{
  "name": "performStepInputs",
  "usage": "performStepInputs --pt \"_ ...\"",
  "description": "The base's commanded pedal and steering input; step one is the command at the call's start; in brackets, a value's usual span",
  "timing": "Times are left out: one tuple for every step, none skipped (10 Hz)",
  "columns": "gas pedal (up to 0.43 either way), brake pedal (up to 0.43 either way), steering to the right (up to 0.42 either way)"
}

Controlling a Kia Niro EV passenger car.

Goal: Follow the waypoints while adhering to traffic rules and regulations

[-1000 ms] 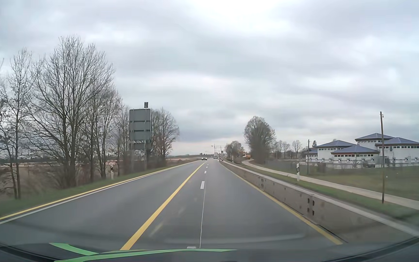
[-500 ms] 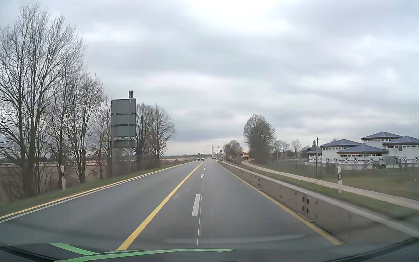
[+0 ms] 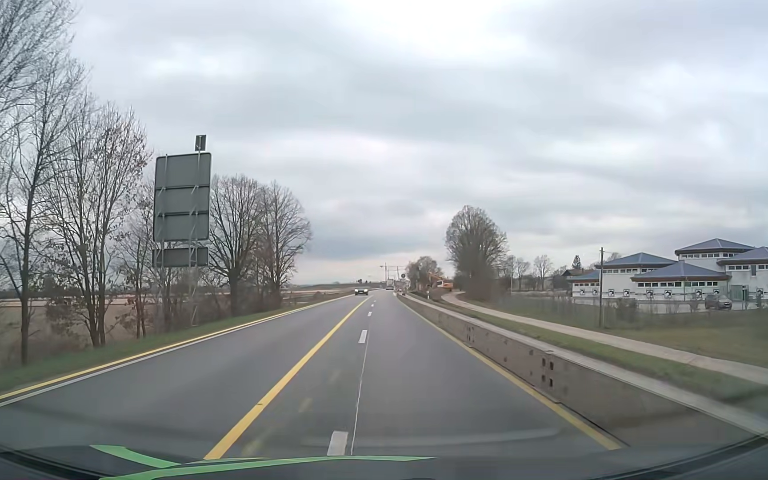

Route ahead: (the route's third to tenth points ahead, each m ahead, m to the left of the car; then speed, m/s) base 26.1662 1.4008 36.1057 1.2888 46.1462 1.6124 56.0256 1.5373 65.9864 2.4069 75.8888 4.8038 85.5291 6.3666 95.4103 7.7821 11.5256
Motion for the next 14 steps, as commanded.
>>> performStepInputs --pt "0.087 0.000 0.000" --pt "0.087 0.000 -0.001" --pt "0.087 0.000 -0.001" --pt "0.087 0.000 -0.001" --pt "0.087 0.000 -0.002" --pt "0.087 0.000 -0.002" --pt "0.087 0.000 -0.002" --pt "0.087 0.000 -0.002" --pt "0.087 0.000 -0.002" --pt "0.087 0.000 -0.002" --pt "0.087 0.000 -0.002" --pt "0.087 0.000 -0.002" --pt "0.087 0.000 -0.002" --pt "0.087 0.000 -0.002"
